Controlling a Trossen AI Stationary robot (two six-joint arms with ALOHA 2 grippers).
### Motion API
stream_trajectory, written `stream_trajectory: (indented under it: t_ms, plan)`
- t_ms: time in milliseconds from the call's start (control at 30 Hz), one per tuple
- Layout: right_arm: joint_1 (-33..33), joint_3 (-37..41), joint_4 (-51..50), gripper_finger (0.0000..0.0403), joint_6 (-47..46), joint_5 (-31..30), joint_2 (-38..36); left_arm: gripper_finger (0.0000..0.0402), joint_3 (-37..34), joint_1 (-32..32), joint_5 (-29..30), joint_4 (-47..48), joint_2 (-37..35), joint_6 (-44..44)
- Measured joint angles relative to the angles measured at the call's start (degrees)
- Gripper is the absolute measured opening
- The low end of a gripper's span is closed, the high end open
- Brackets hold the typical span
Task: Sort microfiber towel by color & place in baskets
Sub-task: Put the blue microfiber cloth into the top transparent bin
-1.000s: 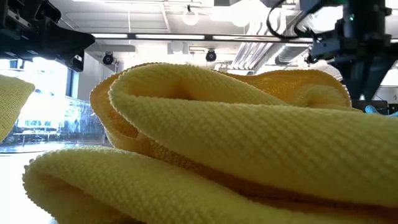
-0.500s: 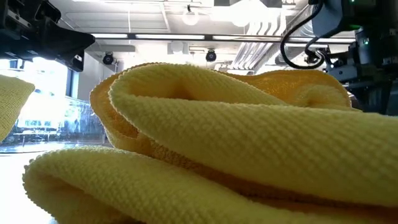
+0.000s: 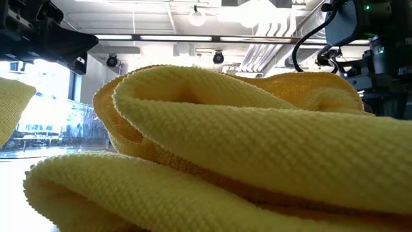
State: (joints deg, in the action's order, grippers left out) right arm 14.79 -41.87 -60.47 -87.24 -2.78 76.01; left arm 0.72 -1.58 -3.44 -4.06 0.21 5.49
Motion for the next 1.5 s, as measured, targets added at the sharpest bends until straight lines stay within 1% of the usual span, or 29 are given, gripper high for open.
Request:
stream_trajectory:
  t_ms: [267, 400, 467, 567, 667, 733, 767, 833, 967, 1100, 1233, 1367, 1500]
  plan:
    - [0.0, 0.0, 0.1, 0.0154, 0.0, -1.7, 0.0, 0.0, 0.0, 0.0, 0.0, -5.2, 0.0, 16.6]
    - [0.0, 0.0, 0.7, 0.0138, 0.1, -3.3, 0.0, 0.0, 0.0, 0.0, 0.5, -8.6, 0.0, 19.7]
    - [0.0, 0.0, 1.2, 0.0129, 0.3, -3.5, 0.0, 0.0, 0.3, 0.0, 2.9, -10.9, 0.0, 19.4]
    - [0.0, 0.0, 1.1, 0.0103, 0.7, -3.6, 0.0, 0.0, 3.5, 0.1, 5.6, -8.0, 0.3, 19.3]
    - [0.0, -0.2, 0.6, 0.0063, 1.4, -2.9, 0.0, 0.0, 9.0, 0.2, 6.8, -0.6, 2.4, 17.1]
    - [0.0, -1.3, -0.8, 0.0031, 2.3, -2.7, 0.0, 0.0, 13.2, 0.3, 8.2, 3.7, 5.1, 16.0]
    - [0.0, -2.3, -1.7, 0.0017, 2.7, -2.7, 0.0, 0.0, 15.3, 0.3, 8.8, 5.5, 6.7, 15.5]
    - [0.0, -4.8, -4.8, 0.0007, 3.7, -3.2, 0.0, 0.0, 19.6, 0.3, 9.6, 8.7, 10.3, 13.9]
    - [0.0, -12.0, -13.1, 0.0017, 4.5, -5.5, 0.0, 0.0, 28.2, 0.3, 10.4, 14.8, 18.6, 11.5]
    - [0.0, -21.3, -21.9, 0.0005, 6.6, -8.7, 0.0, 0.0, 36.6, 0.3, 11.6, 21.8, 27.1, 10.7]
    - [0.0, -30.9, -28.9, 0.0006, 7.6, -12.5, 0.0, 0.0, 44.2, 0.2, 12.5, 26.8, 34.6, 7.9]
    - [0.0, -38.5, -29.4, 0.0003, 10.8, -16.2, -0.4, 0.0, 48.7, 0.1, 12.6, 26.9, 39.8, 7.8]
    - [0.0, -42.5, -29.5, 0.0003, 11.9, -16.5, -0.4, 0.0, 50.3, 0.1, 12.6, 26.6, 42.7, 7.8]
